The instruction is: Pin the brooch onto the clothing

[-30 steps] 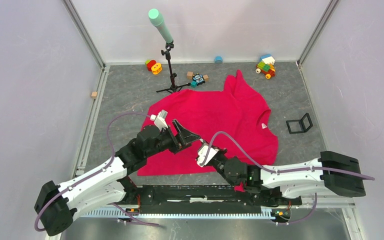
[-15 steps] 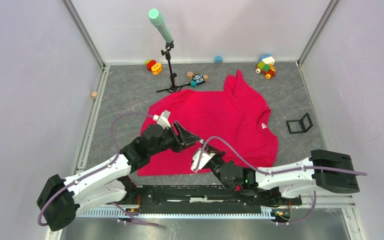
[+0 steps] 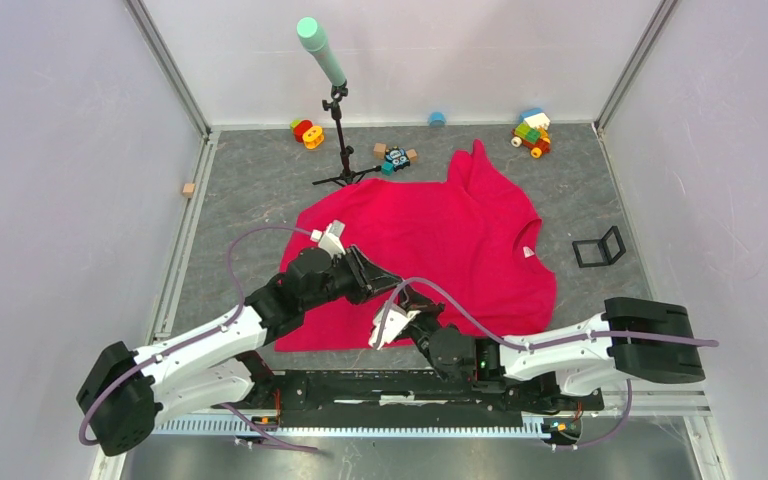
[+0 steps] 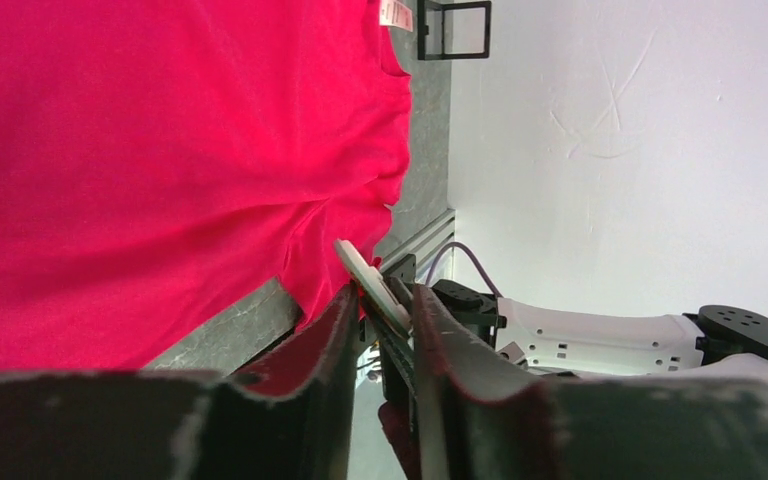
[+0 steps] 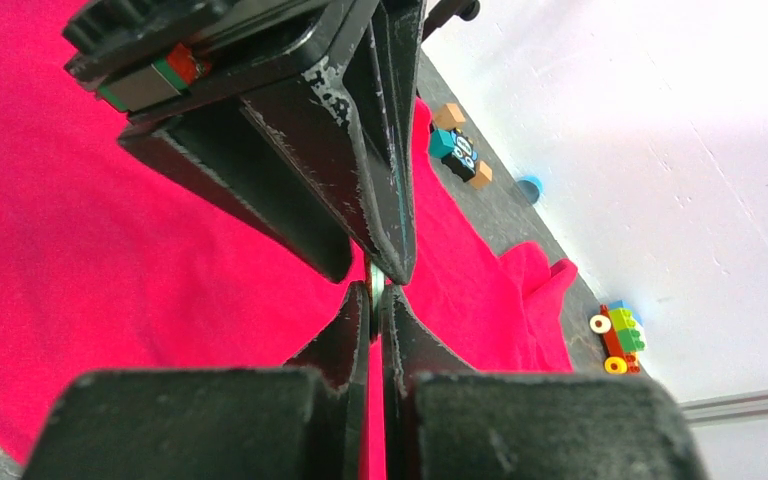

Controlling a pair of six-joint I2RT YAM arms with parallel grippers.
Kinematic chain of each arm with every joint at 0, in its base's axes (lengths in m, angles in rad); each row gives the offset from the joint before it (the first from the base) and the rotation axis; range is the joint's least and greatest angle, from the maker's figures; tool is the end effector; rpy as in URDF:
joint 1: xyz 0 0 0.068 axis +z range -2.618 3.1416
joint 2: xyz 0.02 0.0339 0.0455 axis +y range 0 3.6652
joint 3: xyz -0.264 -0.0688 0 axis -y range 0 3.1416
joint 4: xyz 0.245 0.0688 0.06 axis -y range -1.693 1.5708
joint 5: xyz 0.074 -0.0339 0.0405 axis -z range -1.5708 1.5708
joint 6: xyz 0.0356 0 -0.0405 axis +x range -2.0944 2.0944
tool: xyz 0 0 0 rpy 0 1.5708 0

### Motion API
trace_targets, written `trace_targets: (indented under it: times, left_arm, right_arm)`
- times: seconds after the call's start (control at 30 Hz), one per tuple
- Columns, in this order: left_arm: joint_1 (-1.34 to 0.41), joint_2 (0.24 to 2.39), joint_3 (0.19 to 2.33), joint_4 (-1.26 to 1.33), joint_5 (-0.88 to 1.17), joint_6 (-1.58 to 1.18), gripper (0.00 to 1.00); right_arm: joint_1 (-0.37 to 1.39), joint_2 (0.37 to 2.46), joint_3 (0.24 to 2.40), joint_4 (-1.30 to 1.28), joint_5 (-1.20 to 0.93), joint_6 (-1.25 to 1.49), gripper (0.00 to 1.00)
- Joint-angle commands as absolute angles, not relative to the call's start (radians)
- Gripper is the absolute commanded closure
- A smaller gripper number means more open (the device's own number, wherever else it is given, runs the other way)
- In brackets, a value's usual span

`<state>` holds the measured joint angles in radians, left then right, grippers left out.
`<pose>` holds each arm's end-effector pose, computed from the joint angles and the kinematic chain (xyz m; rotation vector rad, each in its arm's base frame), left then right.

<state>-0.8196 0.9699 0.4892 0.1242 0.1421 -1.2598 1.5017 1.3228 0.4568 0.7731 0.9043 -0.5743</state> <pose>0.1452 -0.1628 0.2330 -0.3817 2.2145 -1.4253 0.0455 0.2527 0.2128 -0.9479 1.3240 -0.0400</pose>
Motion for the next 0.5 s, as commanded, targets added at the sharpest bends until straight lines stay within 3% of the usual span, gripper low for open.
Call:
trace_targets:
  times: [0.0,0.07,0.1,0.17,0.3,0.4,0.47]
  left_arm:
    - [-0.825,0.973,0.493,0.178,0.152,-1.29,0.76]
    - [-0.825,0.968,0.492,0.178,0.147,-1.29,0.85]
    - [-0.825,0.967,0.492,0.178,0.144,-1.288,0.9]
    - [-0.825,0.961,0.492,0.176,0.129,-1.284,0.97]
    - [-0.798,0.921,0.525,0.108,0.104,-1.215,0.98]
    - [-0.729,0.874,0.568,0.037,0.135,-1.105,0.98]
    - [-0.667,0.85,0.605,-0.045,0.179,-1.003,0.98]
  right_arm:
    - [1.523,1.346,0.508,0.833,0.949,-0.611,1.0]
    - [1.537,1.359,0.511,0.834,0.971,-0.629,1.0]
    - [1.542,1.366,0.512,0.839,0.985,-0.64,0.95]
    - [1.565,1.375,0.514,0.851,1.028,-0.662,0.79]
    - [1.626,1.335,0.526,0.772,1.088,-0.628,0.37]
    - [1.62,1.241,0.515,0.591,1.011,-0.454,0.21]
    - [1.599,1.153,0.494,0.502,0.932,-0.35,0.16]
